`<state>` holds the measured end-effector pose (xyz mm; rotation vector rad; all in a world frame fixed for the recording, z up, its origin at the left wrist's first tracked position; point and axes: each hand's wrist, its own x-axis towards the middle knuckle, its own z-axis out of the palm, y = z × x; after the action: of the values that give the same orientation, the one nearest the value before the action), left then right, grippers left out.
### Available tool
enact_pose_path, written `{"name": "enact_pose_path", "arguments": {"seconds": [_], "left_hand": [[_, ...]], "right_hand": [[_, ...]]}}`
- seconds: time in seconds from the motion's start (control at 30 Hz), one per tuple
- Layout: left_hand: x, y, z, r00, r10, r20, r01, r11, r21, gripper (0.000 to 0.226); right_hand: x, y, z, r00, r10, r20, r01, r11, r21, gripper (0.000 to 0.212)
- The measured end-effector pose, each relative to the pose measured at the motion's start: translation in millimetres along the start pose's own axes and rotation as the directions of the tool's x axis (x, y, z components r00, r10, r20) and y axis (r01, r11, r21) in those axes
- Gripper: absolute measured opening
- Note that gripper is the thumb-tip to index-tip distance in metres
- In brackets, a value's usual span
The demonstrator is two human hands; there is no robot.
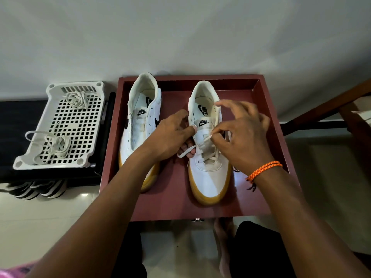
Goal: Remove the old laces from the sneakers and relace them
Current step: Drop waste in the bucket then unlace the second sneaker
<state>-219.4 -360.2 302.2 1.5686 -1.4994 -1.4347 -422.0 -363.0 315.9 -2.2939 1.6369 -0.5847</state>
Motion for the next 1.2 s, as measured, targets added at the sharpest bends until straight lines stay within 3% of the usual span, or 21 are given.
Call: {"name": "enact_pose_path", "arguments": {"seconds": [0.1, 0.27, 0.5, 0.7, 0.8, 0.97, 1.2], "left_hand": [[1, -2, 0, 1.000, -0.008, 0.009, 0.008, 1.000, -0.005, 0.008], [1, -1, -1, 1.000, -0.002, 0.014, 0.003, 1.000, -0.009, 0.009], [-3, 4, -1, 1.000, -0.014, 0.009, 0.014, 1.000, 0.008, 0.010], [-6, 8, -1, 1.000, -0.023, 0.008, 0.023, 1.000, 0.002, 0.011], [-8, 10, -1, 1.000, -0.026, -0.011, 0.026, 1.000, 0.004, 0.012], [-8, 8, -1, 0.999, -0.051, 0.020, 0.052, 0.998, -0.038, 0.008], [-6, 8, -2, 1.000, -0.025, 0.018, 0.026, 0.999, -0.020, 0.010]], "right_hand": [[0, -2, 0, 0.999, -0.033, 0.001, 0.033, 0.999, 0.020, 0.015], [-9, -13, 22, 0.981, -0.129, 0.144, 0.141, 0.987, -0.077, 0.017], [1, -3, -2, 0.998, 0.022, -0.052, -0.023, 1.000, -0.017, 0.010], [-8, -15, 19, 0.986, -0.098, 0.134, 0.106, 0.993, -0.049, 0.013], [-7, -13, 18, 0.991, -0.088, 0.099, 0.095, 0.993, -0.065, 0.015], [0, -2, -1, 0.998, 0.041, -0.043, -0.042, 0.999, -0.021, 0.008], [-9, -15, 20, 0.987, -0.095, 0.127, 0.101, 0.994, -0.039, 0.015]]}}
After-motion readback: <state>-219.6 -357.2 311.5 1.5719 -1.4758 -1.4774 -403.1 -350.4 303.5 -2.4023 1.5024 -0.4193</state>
